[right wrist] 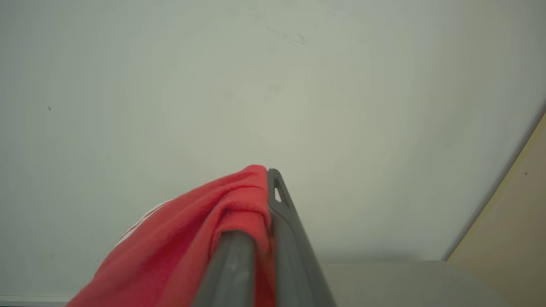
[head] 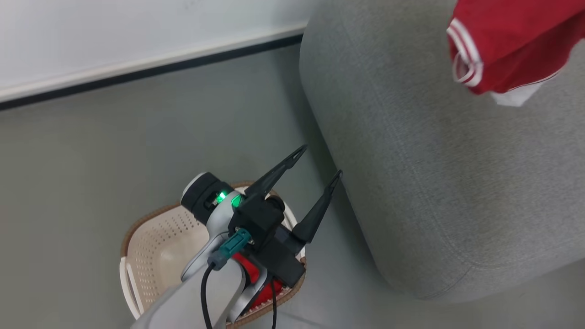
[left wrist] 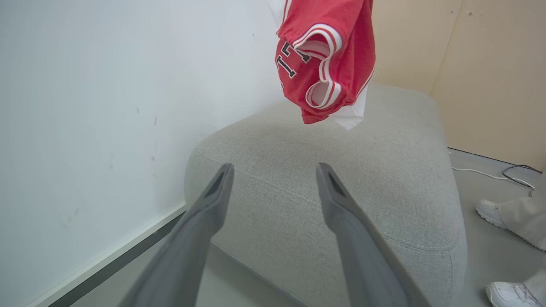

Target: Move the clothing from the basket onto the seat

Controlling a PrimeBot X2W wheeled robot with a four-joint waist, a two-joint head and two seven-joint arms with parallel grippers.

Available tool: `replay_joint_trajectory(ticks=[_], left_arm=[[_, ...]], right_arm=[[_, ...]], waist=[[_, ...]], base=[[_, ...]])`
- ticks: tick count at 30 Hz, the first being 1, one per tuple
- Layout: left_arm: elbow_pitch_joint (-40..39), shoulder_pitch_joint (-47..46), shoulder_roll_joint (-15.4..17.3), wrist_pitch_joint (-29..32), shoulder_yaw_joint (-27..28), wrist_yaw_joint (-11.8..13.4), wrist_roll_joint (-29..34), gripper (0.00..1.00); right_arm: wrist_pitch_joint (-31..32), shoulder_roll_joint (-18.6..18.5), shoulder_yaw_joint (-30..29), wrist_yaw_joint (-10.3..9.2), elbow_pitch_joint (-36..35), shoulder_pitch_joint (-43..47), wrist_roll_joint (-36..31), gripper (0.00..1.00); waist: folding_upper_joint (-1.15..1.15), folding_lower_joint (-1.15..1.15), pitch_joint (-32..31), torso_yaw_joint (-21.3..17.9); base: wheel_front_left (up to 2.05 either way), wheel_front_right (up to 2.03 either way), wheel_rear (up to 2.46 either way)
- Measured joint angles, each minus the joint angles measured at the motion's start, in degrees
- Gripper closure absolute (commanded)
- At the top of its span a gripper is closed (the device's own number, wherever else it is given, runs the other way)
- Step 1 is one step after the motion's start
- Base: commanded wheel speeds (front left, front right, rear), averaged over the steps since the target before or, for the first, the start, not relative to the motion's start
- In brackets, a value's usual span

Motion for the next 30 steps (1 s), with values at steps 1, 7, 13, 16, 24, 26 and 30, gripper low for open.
replay_joint_trajectory(ticks=[1, 7, 13, 16, 24, 26, 30], left_arm=[[-0.7, -0.5, 0.1, 0.4, 0.0, 0.0, 0.4, 0.0], [-4.3, -3.8, 1.6, 1.7, 0.3, 0.0, 2.1, 0.0], [-7.2, -5.4, 3.6, 3.3, 1.0, 0.1, 3.3, 0.0], [-8.7, -6.5, 4.5, 4.5, 1.2, 0.1, 4.2, 0.0], [-8.9, -8.5, 5.2, 5.5, 0.9, 0.0, 5.6, 0.0], [-8.6, -8.5, 5.3, 5.5, 0.8, -0.1, 5.8, 0.0], [-7.9, -8.5, 5.4, 5.4, 0.6, -0.1, 5.8, 0.0]], right_arm=[[0.0, -0.3, -0.2, -0.07, 0.3, -1.1, 0.0, 1.0], [-0.6, -0.6, -1.0, -0.4, 2.3, -5.7, -0.4, 1.0], [-2.0, 0.6, -1.8, -1.38, 5.0, -6.4, -0.3, 1.0], [-2.7, 1.0, -2.2, -1.82, 6.6, -6.3, 0.1, 1.0], [-4.5, 6.7, -1.1, -2.1, 12.4, -3.1, 0.6, 1.0], [-4.7, 7.2, -0.9, -2.09, 13.8, -2.4, 0.6, 1.0], [-5.2, 8.2, -0.9, -2.09, 16.0, -1.3, 0.6, 0.9]], waist=[[0.0, 0.0, 0.9, 0.3], [0.0, 0.0, 6.0, 1.9], [0.01, 0.0, 11.3, 2.5], [0.0, 0.0, 13.9, 2.5], [0.0, 0.0, 19.8, 1.6], [0.0, 0.0, 20.7, 1.3], [0.0, -0.01, 21.3, 0.7]], base=[[0.0, 0.0, 0.0], [0.0, 0.0, 0.0], [0.0, 0.0, 0.0], [0.0, 0.0, 0.0], [0.0, 0.0, 0.0], [0.0, 0.0, 0.0], [0.0, 0.0, 0.0]])
